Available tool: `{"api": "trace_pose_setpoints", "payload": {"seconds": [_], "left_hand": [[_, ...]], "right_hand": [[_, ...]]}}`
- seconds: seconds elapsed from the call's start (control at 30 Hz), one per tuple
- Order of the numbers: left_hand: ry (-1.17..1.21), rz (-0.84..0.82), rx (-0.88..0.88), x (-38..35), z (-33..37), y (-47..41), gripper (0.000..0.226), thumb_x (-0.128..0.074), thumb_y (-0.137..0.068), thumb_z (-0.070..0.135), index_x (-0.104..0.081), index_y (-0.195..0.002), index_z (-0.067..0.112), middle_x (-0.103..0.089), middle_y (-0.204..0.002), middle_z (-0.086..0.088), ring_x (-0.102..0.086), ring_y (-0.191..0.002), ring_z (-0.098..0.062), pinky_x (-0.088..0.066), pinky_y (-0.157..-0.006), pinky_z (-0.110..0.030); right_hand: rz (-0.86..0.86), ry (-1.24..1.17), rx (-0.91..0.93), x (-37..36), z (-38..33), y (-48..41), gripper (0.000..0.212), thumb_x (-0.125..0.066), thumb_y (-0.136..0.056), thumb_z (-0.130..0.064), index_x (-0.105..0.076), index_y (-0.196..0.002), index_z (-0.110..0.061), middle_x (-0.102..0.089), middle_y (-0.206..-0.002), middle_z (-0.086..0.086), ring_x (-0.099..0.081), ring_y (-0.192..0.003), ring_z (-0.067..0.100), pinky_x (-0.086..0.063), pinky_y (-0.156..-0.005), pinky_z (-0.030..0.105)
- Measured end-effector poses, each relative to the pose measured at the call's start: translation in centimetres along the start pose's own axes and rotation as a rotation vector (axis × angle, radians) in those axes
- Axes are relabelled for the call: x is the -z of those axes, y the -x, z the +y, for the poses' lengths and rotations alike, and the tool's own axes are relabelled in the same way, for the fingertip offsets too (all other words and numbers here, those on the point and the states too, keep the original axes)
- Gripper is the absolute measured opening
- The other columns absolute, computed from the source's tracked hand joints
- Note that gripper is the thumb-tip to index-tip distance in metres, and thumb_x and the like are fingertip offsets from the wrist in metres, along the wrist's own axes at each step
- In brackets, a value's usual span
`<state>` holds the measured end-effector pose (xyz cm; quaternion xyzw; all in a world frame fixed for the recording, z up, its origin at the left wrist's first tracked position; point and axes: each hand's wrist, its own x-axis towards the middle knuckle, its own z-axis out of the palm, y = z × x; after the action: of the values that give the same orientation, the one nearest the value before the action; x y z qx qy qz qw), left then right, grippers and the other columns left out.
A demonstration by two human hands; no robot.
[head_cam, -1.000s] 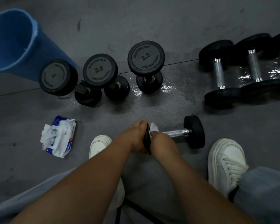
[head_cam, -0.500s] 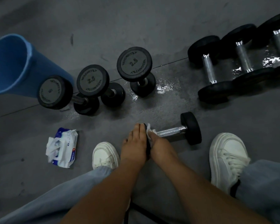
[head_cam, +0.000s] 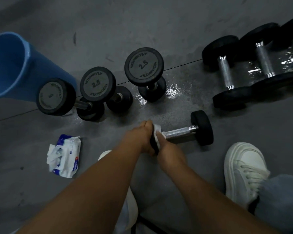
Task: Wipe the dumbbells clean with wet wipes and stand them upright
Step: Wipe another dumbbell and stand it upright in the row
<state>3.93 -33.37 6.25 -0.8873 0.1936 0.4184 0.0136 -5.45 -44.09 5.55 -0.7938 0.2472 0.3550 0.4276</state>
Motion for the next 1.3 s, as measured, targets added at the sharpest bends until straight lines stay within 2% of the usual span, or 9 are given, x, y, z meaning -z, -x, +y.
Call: {"api": "trace_pose_setpoints", "payload": {"seconds": [0.1,0.2,0.3,0.4,0.57,0.73,0.93,1.13,1.3], "left_hand": [[0.040,0.022,-0.011,-0.5,0.1,0.5,0.110,-0.089,-0.057,0.039,-0.024,-0.143,0.017,-0.035,-0.146,-0.001,-0.051,-0.123,-0.029,-0.048,-0.094,-0.041],[0.063,0.056,-0.009,-1.3,0.2,1.1,0.111,-0.087,-0.059,0.040,-0.022,-0.146,0.018,-0.032,-0.145,0.000,-0.050,-0.123,-0.029,-0.048,-0.093,-0.042],[0.057,0.107,-0.013,-1.7,0.4,1.5,0.109,-0.085,-0.062,0.039,-0.021,-0.146,0.017,-0.030,-0.144,0.000,-0.049,-0.123,-0.028,-0.048,-0.088,-0.040],[0.069,0.118,-0.015,-2.0,0.5,1.8,0.109,-0.084,-0.065,0.038,-0.017,-0.149,0.016,-0.027,-0.147,-0.001,-0.049,-0.121,-0.030,-0.046,-0.085,-0.039],[0.068,0.144,0.005,-2.4,0.8,2.1,0.107,-0.084,-0.066,0.039,-0.019,-0.148,0.016,-0.026,-0.147,-0.001,-0.050,-0.118,-0.031,-0.048,-0.085,-0.042],[0.098,0.162,0.005,-2.5,1.1,2.4,0.101,-0.083,-0.067,0.038,-0.023,-0.145,0.016,-0.026,-0.146,-0.001,-0.051,-0.114,-0.030,-0.047,-0.081,-0.039],[0.068,0.172,0.025,-2.9,1.1,2.4,0.109,-0.084,-0.066,0.040,-0.016,-0.149,0.018,-0.021,-0.150,0.000,-0.052,-0.117,-0.031,-0.048,-0.085,-0.040],[0.110,0.152,0.016,-3.0,0.7,2.0,0.112,-0.088,-0.062,0.034,-0.020,-0.149,0.020,-0.024,-0.146,0.003,-0.053,-0.114,-0.029,-0.049,-0.082,-0.040],[0.126,0.156,0.007,-3.2,0.9,2.2,0.111,-0.086,-0.063,0.036,-0.018,-0.149,0.017,-0.022,-0.150,-0.001,-0.052,-0.117,-0.031,-0.051,-0.087,-0.042]], "right_hand": [[0.094,-0.197,0.003,-0.6,0.1,0.4,0.038,-0.039,-0.098,-0.042,-0.057,-0.127,-0.025,-0.065,-0.115,-0.002,-0.059,-0.107,0.017,-0.041,-0.085,0.028],[0.065,-0.128,0.070,-0.6,0.1,-0.2,0.040,-0.031,-0.100,-0.051,-0.052,-0.131,-0.037,-0.056,-0.130,-0.012,-0.046,-0.109,-0.001,-0.028,-0.095,0.021],[0.004,0.042,0.069,-0.5,0.0,0.3,0.047,-0.034,-0.102,-0.032,-0.027,-0.148,-0.035,-0.046,-0.145,0.001,-0.050,-0.123,0.017,-0.033,-0.102,0.029],[0.208,0.056,0.107,-1.4,0.5,1.3,0.037,-0.039,-0.098,-0.022,-0.047,-0.135,-0.026,-0.060,-0.128,0.005,-0.058,-0.111,0.023,-0.045,-0.091,0.031],[0.113,-0.124,0.034,-0.7,0.1,-0.4,0.032,-0.046,-0.099,-0.033,-0.059,-0.125,-0.020,-0.066,-0.113,0.003,-0.060,-0.106,0.020,-0.042,-0.089,0.028],[0.278,-0.142,0.115,-1.0,1.3,0.0,0.029,-0.043,-0.099,-0.034,-0.065,-0.111,-0.019,-0.065,-0.121,0.005,-0.058,-0.115,0.022,-0.045,-0.095,0.030],[-0.101,0.044,-0.101,-1.6,0.9,-0.5,0.028,-0.047,-0.096,-0.019,-0.064,-0.115,-0.008,-0.063,-0.121,0.017,-0.058,-0.113,0.031,-0.045,-0.090,0.029],[0.386,-0.228,0.197,2.5,-3.7,-1.0,0.034,-0.050,-0.094,-0.013,-0.052,-0.126,-0.021,-0.066,-0.105,0.009,-0.061,-0.098,0.026,-0.045,-0.080,0.029],[0.333,-0.058,0.098,0.4,-0.8,-1.9,0.016,-0.056,-0.092,-0.031,-0.057,-0.097,-0.015,-0.063,-0.093,0.011,-0.062,-0.085,0.029,-0.044,-0.068,0.029]]}}
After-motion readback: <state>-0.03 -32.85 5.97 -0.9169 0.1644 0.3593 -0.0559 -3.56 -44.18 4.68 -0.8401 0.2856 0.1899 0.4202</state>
